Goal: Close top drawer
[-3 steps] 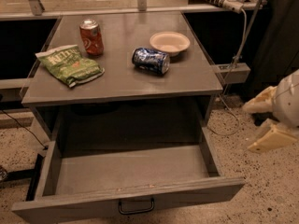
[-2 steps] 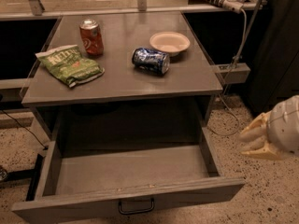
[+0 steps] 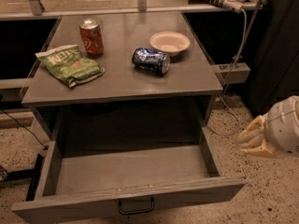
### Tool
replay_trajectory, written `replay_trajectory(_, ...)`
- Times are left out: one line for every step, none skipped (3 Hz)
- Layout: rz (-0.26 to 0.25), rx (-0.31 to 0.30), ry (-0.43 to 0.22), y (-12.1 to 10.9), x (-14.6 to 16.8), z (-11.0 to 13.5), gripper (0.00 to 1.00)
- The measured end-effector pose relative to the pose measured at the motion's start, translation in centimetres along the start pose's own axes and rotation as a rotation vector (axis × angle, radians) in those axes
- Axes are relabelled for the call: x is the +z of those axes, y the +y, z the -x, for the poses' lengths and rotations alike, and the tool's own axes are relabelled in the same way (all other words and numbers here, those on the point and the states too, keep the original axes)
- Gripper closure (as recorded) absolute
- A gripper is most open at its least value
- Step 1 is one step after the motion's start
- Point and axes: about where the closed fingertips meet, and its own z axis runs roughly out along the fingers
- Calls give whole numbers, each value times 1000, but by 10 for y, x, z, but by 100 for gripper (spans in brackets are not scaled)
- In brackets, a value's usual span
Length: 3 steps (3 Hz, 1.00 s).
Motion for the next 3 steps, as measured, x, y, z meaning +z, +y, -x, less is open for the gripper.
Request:
replay_trajectory(32, -19, -13, 9, 12, 4, 100)
replay_trajectory(94, -29, -102, 31, 46, 14, 100)
replay_trajectory(144, -7, -236, 54, 82, 26, 100)
